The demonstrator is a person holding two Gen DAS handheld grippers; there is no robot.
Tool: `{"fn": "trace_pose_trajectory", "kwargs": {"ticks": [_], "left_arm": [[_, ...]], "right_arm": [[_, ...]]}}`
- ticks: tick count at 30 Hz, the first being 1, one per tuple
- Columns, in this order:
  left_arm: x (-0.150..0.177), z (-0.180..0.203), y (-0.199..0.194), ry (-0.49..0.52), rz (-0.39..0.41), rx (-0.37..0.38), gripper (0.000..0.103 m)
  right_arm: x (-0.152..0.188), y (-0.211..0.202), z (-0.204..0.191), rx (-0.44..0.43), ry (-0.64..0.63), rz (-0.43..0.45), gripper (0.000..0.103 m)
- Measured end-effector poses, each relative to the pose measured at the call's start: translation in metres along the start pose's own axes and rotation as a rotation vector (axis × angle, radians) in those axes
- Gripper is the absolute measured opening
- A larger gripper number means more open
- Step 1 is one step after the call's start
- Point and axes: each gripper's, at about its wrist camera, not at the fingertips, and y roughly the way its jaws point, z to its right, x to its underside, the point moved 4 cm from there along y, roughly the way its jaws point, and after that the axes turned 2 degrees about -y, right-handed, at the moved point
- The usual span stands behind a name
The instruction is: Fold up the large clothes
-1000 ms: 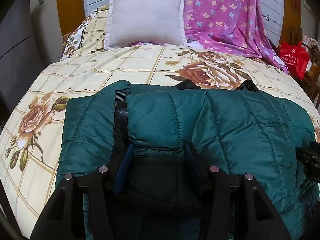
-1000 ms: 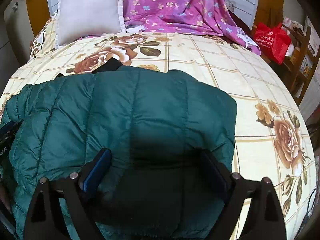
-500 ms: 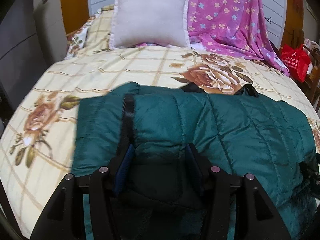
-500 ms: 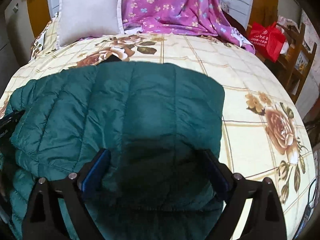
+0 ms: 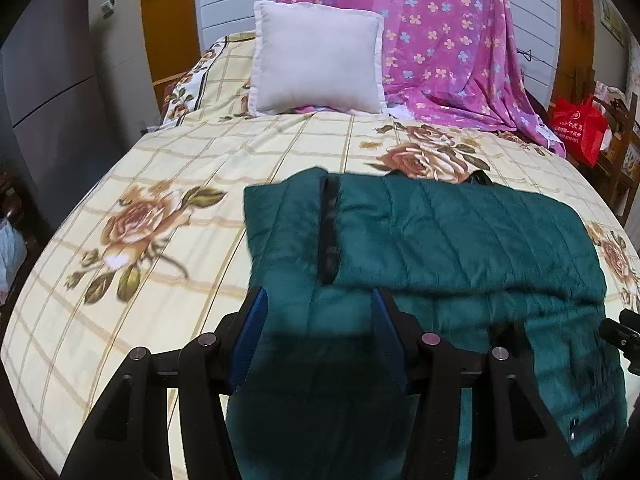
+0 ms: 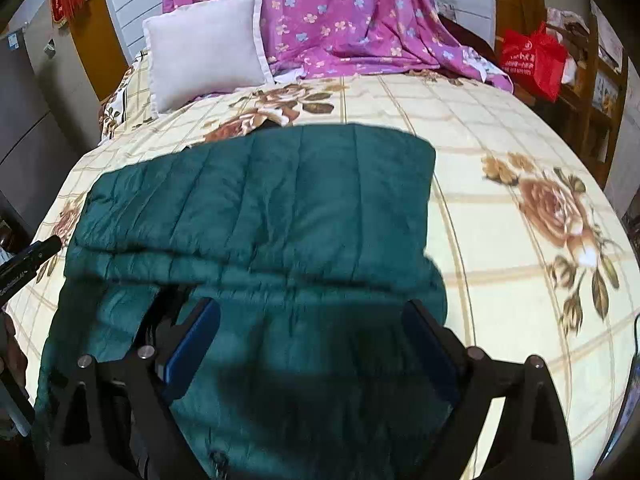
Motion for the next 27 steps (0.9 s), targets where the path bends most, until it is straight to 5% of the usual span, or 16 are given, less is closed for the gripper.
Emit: {"fn": "trace_pose_trajectory", "kwargs": {"ticks": [27], "left_arm": [[0.111, -0.036, -0.062, -0.013, -0.091, 0.013, 0.036]], "right_arm": [[0.104, -0.051, -0.005, 0.020, -0.066, -0.080, 0.095]]}}
